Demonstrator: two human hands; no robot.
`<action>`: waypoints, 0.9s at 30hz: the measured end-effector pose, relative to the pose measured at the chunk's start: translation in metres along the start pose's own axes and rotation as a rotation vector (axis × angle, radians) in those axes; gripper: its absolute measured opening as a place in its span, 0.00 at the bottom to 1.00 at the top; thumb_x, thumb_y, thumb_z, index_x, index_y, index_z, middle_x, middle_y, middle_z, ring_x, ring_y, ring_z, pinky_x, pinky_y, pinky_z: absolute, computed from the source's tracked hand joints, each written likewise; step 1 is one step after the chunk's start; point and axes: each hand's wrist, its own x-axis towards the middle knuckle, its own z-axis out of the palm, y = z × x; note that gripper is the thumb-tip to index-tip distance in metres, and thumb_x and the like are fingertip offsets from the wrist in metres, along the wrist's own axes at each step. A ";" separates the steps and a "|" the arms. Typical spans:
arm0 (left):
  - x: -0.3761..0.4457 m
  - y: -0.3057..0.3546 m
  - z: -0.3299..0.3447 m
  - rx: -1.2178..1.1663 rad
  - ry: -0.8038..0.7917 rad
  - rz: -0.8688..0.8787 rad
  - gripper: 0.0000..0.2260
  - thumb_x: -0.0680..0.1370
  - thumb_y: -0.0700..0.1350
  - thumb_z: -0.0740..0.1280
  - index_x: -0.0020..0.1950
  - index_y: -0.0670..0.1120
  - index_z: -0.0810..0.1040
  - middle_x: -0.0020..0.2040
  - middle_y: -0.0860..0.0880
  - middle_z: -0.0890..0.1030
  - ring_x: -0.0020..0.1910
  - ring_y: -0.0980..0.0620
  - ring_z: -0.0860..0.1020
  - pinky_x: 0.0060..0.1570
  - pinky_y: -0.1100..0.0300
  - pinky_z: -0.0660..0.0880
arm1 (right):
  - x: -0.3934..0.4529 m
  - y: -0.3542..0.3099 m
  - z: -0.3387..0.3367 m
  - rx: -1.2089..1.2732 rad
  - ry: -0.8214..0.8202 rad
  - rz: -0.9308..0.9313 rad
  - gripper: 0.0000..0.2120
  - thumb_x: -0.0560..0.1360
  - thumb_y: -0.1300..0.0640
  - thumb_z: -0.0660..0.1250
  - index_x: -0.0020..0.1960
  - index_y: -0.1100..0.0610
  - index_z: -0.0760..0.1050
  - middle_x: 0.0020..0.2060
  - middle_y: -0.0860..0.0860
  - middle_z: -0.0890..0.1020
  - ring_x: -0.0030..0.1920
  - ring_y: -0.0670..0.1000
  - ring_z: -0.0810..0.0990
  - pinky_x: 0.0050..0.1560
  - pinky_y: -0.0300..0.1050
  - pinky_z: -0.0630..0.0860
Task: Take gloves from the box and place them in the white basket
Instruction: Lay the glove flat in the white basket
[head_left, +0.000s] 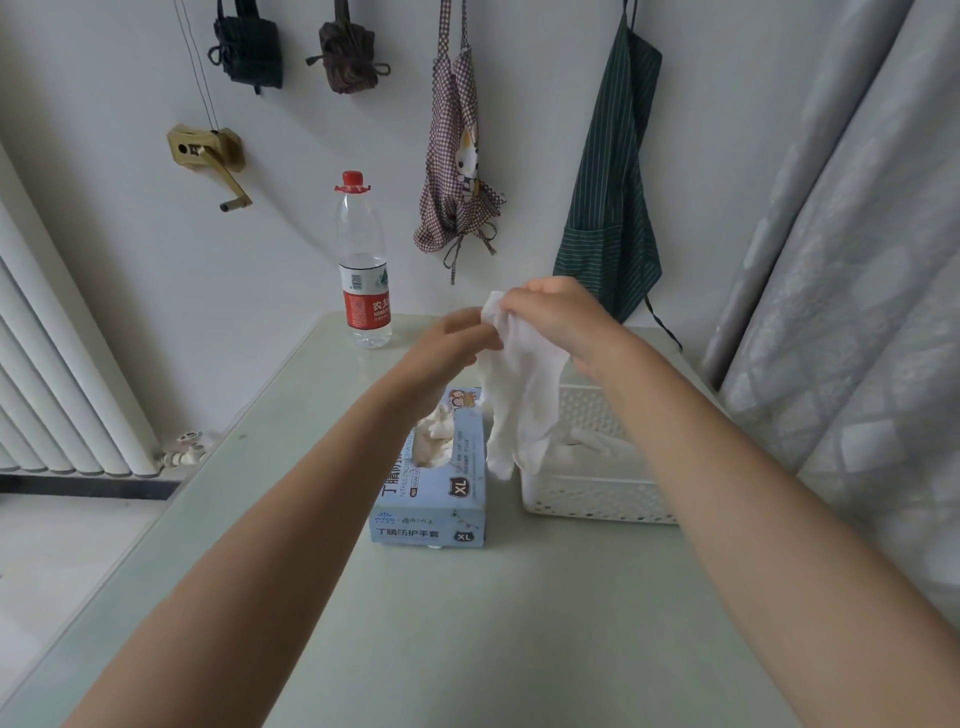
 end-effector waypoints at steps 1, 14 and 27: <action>0.001 -0.001 0.001 0.021 -0.033 0.006 0.15 0.69 0.46 0.67 0.53 0.45 0.81 0.51 0.49 0.83 0.56 0.49 0.78 0.63 0.51 0.69 | -0.001 -0.001 -0.001 0.007 0.007 0.008 0.05 0.71 0.52 0.66 0.42 0.53 0.75 0.37 0.52 0.71 0.38 0.50 0.71 0.40 0.44 0.66; 0.005 -0.026 -0.007 -0.029 -0.157 -0.213 0.03 0.78 0.40 0.68 0.48 0.40 0.81 0.42 0.47 0.84 0.42 0.51 0.81 0.46 0.61 0.78 | 0.010 0.032 -0.033 -0.118 -0.122 0.138 0.39 0.58 0.30 0.75 0.56 0.59 0.79 0.51 0.52 0.82 0.51 0.53 0.81 0.55 0.49 0.77; 0.019 -0.044 -0.001 -0.088 -0.222 -0.368 0.10 0.73 0.42 0.72 0.44 0.36 0.76 0.39 0.42 0.77 0.35 0.49 0.79 0.40 0.60 0.77 | 0.023 0.067 -0.056 0.273 0.028 0.202 0.09 0.76 0.53 0.71 0.46 0.60 0.79 0.48 0.56 0.84 0.48 0.56 0.83 0.53 0.52 0.80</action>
